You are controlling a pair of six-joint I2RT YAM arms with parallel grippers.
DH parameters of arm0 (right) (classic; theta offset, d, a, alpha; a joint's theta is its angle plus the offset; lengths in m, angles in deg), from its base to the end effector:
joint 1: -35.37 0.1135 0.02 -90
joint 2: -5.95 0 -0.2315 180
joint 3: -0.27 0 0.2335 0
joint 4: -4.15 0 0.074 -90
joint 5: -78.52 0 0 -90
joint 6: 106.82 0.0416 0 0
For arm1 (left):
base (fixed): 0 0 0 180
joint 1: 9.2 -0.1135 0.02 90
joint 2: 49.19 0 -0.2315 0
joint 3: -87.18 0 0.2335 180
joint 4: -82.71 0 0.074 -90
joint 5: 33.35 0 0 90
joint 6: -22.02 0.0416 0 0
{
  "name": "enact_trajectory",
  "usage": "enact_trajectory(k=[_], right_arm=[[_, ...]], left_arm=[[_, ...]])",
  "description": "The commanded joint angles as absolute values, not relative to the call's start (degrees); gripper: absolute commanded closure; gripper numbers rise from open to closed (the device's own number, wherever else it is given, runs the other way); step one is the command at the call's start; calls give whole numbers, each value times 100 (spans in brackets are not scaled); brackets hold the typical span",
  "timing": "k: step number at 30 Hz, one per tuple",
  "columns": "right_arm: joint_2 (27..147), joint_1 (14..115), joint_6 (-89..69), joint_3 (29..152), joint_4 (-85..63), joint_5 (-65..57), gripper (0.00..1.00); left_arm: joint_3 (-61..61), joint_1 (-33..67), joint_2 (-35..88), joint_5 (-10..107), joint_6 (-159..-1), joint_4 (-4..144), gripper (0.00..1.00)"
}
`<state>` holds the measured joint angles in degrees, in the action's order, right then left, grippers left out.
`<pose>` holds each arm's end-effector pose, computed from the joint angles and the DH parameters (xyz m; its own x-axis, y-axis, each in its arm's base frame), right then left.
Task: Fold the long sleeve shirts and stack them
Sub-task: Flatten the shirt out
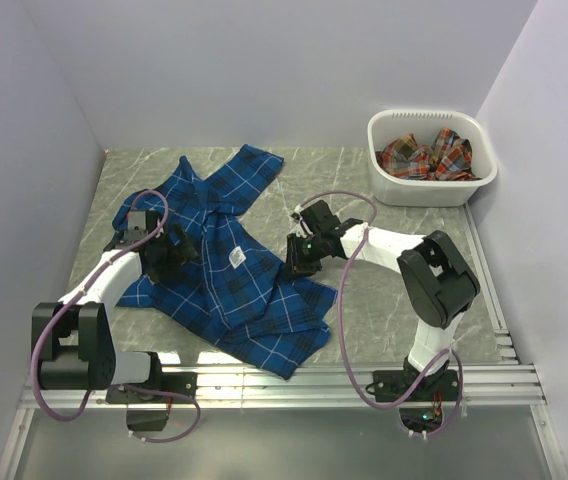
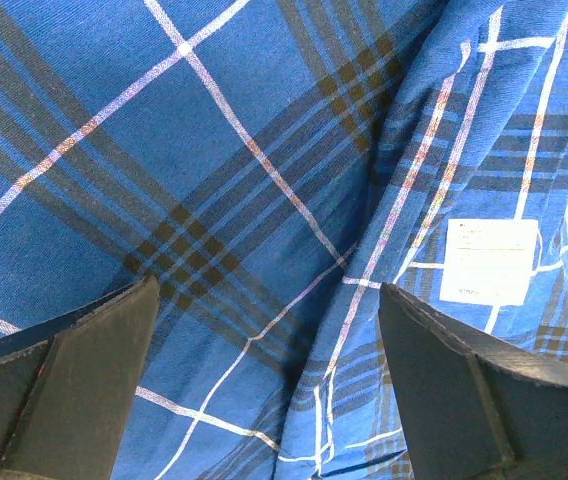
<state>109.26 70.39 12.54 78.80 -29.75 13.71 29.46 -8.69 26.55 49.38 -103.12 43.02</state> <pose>0.2710 0.2115 0.1455 -0.9532 -0.1262 -0.2748 -0.2675 0.7756 0.5718 0.2465 -0.0075 0.1682 -0.7353 -0.5644 -0.3753 -0.4240 0.8150 -0.3950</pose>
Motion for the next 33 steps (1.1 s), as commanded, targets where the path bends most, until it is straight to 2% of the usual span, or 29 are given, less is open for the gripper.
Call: enact_trajectory(k=[1, 10, 18, 24, 27, 28, 33], right_arm=[[10949, 7000, 1394, 7801, -2604, 1384, 70], [11028, 7008, 1745, 7537, -2050, 1129, 70], [10651, 7035, 2150, 7186, -1910, 408, 69], [10624, 7070, 2317, 7071, -1567, 513, 71], [10641, 7087, 2326, 7089, -1453, 566, 74], [10650, 7096, 2317, 7089, -1418, 574, 80], [10571, 7131, 2247, 7141, -1444, 522, 93]], left_arm=[[2834, -885, 2648, 4988, -10226, 4303, 2], [2825, -885, 2657, 4962, -10226, 4312, 2], [2816, -885, 2675, 4953, -10235, 4321, 2], [2834, -885, 2666, 4962, -10235, 4312, 2], [2816, -885, 2683, 4979, -10235, 4321, 2], [2816, -885, 2675, 4971, -10235, 4321, 2], [2825, -893, 2710, 4997, -10235, 4312, 2]])
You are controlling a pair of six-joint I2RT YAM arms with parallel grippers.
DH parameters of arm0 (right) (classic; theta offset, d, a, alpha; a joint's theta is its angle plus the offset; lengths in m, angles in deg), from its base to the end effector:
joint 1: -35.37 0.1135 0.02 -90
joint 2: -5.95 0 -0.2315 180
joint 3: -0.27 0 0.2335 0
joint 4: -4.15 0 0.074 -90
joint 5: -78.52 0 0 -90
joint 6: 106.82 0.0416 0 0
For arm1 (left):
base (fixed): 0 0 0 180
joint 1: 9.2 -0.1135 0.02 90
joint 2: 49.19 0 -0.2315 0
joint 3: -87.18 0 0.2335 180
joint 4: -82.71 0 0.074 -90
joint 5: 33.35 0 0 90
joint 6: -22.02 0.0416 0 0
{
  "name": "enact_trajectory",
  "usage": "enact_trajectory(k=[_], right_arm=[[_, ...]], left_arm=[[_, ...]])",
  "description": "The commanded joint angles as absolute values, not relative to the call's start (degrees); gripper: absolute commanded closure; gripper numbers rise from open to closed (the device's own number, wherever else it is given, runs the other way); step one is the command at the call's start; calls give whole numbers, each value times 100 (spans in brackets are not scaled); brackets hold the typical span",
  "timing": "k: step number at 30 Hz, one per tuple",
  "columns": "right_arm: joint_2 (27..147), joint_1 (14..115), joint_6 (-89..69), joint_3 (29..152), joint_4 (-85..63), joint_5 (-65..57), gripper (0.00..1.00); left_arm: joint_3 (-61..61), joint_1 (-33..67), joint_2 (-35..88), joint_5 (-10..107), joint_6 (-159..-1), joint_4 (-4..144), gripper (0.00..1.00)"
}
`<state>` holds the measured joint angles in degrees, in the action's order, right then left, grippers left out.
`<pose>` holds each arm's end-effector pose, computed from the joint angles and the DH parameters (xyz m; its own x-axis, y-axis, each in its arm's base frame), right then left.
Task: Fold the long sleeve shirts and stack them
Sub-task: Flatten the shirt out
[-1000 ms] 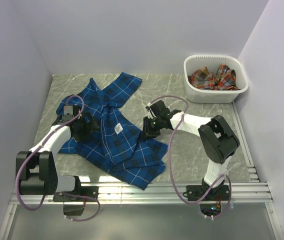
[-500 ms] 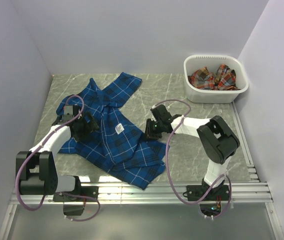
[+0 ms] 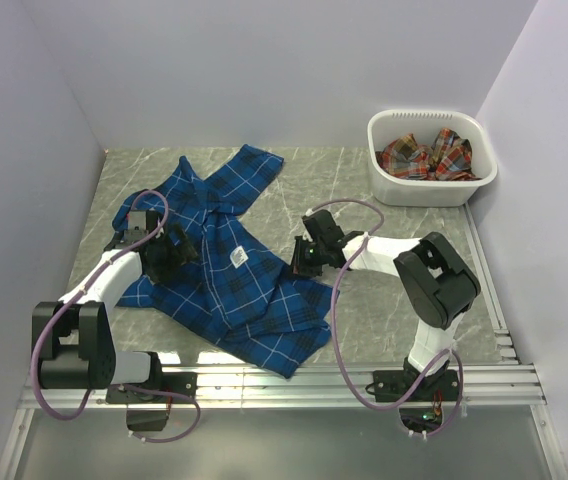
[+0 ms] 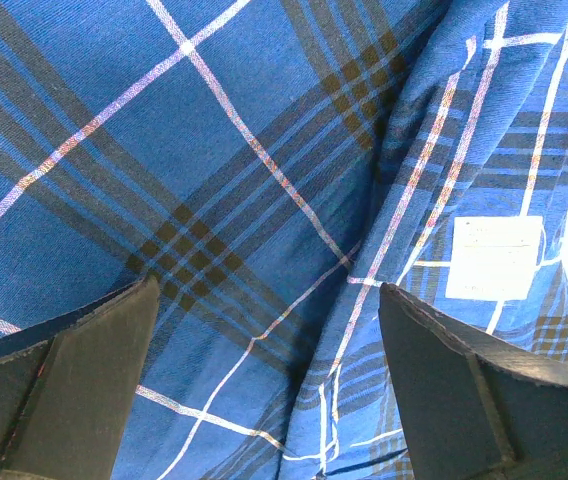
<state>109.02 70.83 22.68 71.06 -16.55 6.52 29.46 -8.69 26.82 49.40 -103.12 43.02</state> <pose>0.2680 0.2066 0.1236 -0.9492 0.0667 -0.3077 -0.1290 0.8091 0.5734 0.2468 -0.0074 0.1671 -0.7369 -0.5644 -0.3720 -0.4261 0.8150 -0.3927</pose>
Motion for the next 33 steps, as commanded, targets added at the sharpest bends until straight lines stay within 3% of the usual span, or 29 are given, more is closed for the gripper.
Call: enact_trajectory(k=[1, 7, 18, 33], right_arm=[[10545, 7140, 2203, 7176, -1522, 496, 94], [10246, 7140, 2027, 7396, -2206, 346, 100], [9657, 7140, 1334, 7827, -3903, 785, 100], [9587, 6991, 1016, 7765, -4475, 513, 98]], left_arm=[[2825, -885, 2701, 4988, -10235, 4312, 2], [2825, -885, 2701, 5032, -10235, 4295, 2], [2799, -885, 3061, 5234, -10278, 4233, 2], [2667, -902, 4019, 5647, -10366, 4049, 2]])
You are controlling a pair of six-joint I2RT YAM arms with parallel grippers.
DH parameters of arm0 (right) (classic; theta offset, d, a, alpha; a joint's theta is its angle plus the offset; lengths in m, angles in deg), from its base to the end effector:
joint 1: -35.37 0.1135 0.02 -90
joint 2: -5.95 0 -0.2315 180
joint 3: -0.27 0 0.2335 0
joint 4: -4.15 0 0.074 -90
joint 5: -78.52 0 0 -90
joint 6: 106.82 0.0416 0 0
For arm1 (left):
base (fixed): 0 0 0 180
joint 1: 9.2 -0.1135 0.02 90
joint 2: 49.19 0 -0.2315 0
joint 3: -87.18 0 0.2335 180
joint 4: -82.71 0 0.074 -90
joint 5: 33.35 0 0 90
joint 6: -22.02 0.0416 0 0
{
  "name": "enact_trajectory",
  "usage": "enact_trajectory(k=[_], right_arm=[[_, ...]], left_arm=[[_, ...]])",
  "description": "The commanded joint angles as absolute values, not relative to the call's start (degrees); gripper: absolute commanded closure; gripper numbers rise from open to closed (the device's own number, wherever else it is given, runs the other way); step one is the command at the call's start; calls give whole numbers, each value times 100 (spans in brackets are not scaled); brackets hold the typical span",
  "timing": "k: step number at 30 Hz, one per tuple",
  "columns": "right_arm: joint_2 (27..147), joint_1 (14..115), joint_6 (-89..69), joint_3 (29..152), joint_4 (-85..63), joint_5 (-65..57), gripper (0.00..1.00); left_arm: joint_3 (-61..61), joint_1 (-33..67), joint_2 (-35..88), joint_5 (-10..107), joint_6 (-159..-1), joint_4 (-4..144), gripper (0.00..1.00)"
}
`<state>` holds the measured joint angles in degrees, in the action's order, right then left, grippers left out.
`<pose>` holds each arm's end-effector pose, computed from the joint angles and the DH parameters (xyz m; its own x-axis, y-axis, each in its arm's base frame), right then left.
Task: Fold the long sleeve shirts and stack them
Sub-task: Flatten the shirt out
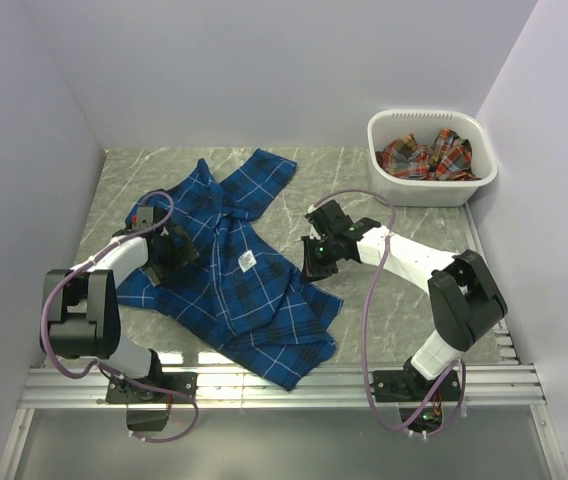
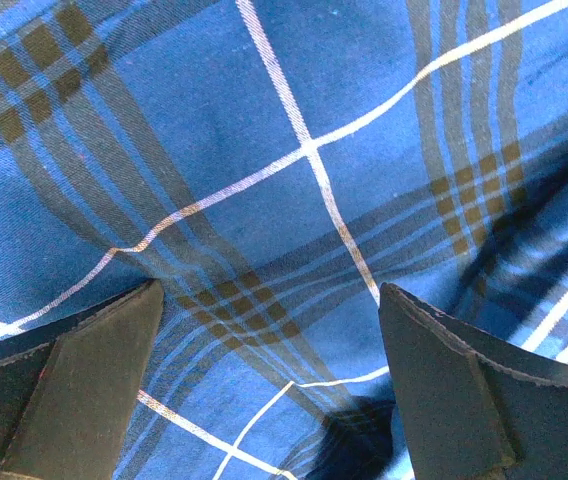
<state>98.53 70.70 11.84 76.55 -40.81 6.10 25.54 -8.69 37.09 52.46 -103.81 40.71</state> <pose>0.2450 0.1890 0.1796 -0.9489 -0.1122 -0.2949 -0.2446 0.8519 0.4630 0.2630 -0.0054 0.1411 -0.7664 -0.5770 -0.2822 -0.5067 0.8131 -0.2865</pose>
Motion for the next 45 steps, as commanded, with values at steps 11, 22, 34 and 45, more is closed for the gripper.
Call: enact_trajectory(k=[11, 22, 34, 45], right_arm=[[9183, 6920, 314, 7677, -5634, 356, 93], [9226, 6938, 58, 8740, -6945, -2385, 86], [8568, 7254, 1127, 7504, -4708, 151, 52], [9576, 9389, -170, 7422, -3703, -892, 58]], left_arm=[[2658, -1324, 3975, 5656, -10393, 4040, 2], [2614, -1350, 3887, 5841, -10366, 4013, 2], [2641, -1351, 3800, 5533, -10366, 4163, 2], [2649, -1342, 3721, 5454, -10349, 4163, 2]])
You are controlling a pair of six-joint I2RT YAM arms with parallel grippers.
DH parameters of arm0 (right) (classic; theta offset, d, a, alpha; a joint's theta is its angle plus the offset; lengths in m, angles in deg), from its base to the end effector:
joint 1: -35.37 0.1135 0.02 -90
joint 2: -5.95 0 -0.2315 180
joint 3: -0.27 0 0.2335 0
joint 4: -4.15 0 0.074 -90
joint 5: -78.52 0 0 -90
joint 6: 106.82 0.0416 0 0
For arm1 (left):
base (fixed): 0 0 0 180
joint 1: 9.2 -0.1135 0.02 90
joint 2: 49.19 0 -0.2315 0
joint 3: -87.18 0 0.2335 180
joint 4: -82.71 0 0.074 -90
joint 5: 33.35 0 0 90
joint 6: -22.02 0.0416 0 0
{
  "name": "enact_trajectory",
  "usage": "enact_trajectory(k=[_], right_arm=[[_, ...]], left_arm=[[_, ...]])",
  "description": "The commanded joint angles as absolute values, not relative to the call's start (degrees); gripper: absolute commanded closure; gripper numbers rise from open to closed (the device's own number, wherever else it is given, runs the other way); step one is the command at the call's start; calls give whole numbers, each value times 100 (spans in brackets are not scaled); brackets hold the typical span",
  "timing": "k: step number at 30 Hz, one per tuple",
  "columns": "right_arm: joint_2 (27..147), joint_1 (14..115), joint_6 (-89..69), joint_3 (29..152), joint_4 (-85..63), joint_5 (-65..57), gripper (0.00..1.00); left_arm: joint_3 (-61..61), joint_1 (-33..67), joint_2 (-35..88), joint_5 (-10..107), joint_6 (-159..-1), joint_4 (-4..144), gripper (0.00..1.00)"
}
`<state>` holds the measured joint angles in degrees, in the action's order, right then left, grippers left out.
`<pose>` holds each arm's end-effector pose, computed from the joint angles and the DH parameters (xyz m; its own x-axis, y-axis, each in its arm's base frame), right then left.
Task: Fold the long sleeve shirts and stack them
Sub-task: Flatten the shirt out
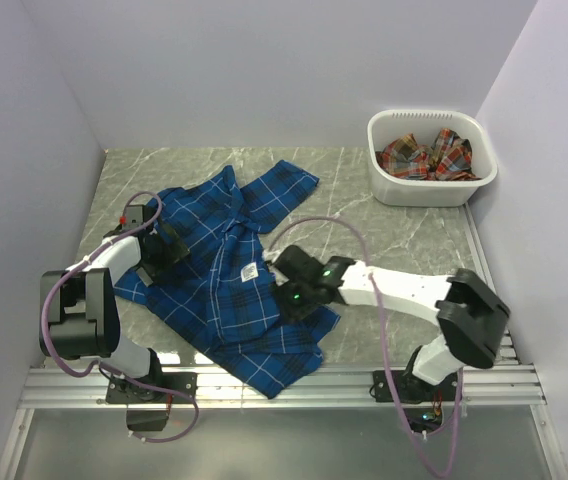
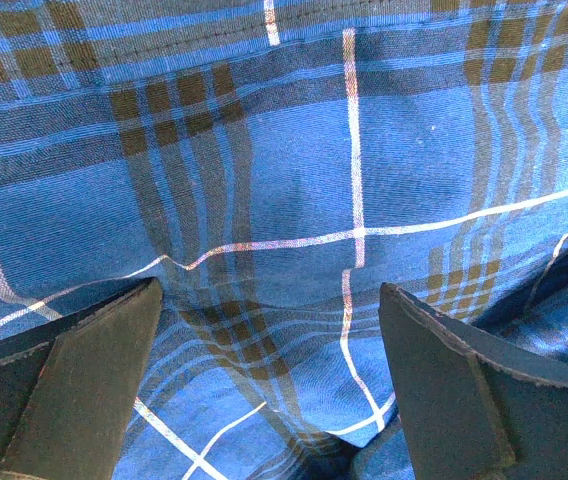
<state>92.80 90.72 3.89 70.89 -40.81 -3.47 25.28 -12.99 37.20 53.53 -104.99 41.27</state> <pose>0.1584 0.2394 0.1785 -0.7676 -0.4947 -0.4076 -0.6215 0.7299 0.2846 0.2646 0.0153 0.1423 -0.7011 -0.6488 -0.2958 -0.5834 0.7604 -0.2852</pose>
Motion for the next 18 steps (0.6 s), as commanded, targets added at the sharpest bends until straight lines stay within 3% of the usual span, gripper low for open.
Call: enact_trajectory(k=[1, 18], right_arm=[[9682, 9564, -362, 7570, -3720, -972, 58], [10835, 10216, -812, 8345, -4388, -1297, 58]], left_arm=[[2641, -1342, 3712, 5463, -10349, 4163, 2], [2649, -1342, 3677, 5392, -10340, 4180, 2]])
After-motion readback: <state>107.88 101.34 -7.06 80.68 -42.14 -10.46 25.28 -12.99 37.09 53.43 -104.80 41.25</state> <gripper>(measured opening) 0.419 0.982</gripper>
